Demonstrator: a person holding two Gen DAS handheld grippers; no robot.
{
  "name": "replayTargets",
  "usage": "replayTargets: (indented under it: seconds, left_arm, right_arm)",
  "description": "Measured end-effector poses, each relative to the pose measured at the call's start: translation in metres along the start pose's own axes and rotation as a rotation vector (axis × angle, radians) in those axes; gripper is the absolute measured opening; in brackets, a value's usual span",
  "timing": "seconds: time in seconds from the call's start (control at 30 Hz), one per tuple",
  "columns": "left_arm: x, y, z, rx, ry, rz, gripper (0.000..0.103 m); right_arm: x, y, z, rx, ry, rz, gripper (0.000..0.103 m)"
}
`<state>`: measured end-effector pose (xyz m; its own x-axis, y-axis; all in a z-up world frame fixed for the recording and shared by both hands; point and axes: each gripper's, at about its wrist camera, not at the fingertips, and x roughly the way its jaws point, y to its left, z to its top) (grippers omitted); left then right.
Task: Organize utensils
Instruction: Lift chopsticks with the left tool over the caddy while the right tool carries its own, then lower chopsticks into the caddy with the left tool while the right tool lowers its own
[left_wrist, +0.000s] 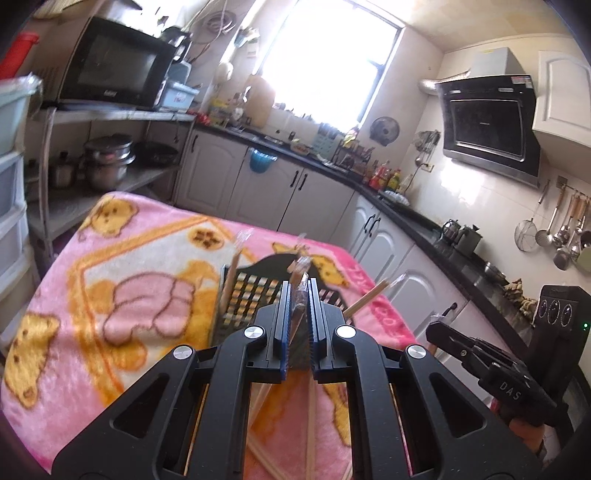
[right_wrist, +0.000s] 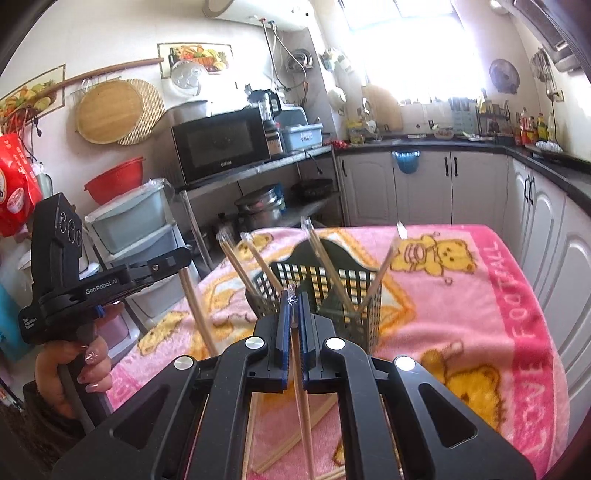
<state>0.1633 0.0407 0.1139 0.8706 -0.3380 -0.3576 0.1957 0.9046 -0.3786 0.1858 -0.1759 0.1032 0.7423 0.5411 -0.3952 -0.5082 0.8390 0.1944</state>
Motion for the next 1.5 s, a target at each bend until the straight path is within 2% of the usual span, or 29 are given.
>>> replayTargets:
  seconds: [0.53,1.13,1.3,1.5]
  left_arm:
    - [0.009,-0.054,0.060,0.099,-0.117,-0.099,0.004]
    - [0.035,-0.063,0.110,0.082,-0.238,-0.055,0.004]
    - [0.047,-0.059,0.112,0.069,-0.224,-0.049,0.004]
    - [0.066,-0.050,0.098,0.065,-0.145,-0.036,0.004]
  right_arm:
    - [-0.017,0.004,0.059,-0.047,-0.171,-0.002,0.005]
    - [-0.013,-0.005,0.118,-0.094,-0.347,-0.061,0.005]
    - [0.012,-0.013,0.121,-0.098,-0.335,-0.098,0.005]
    - [0.043,-0.032,0.111,-0.070,-0.292,-0.118,0.005]
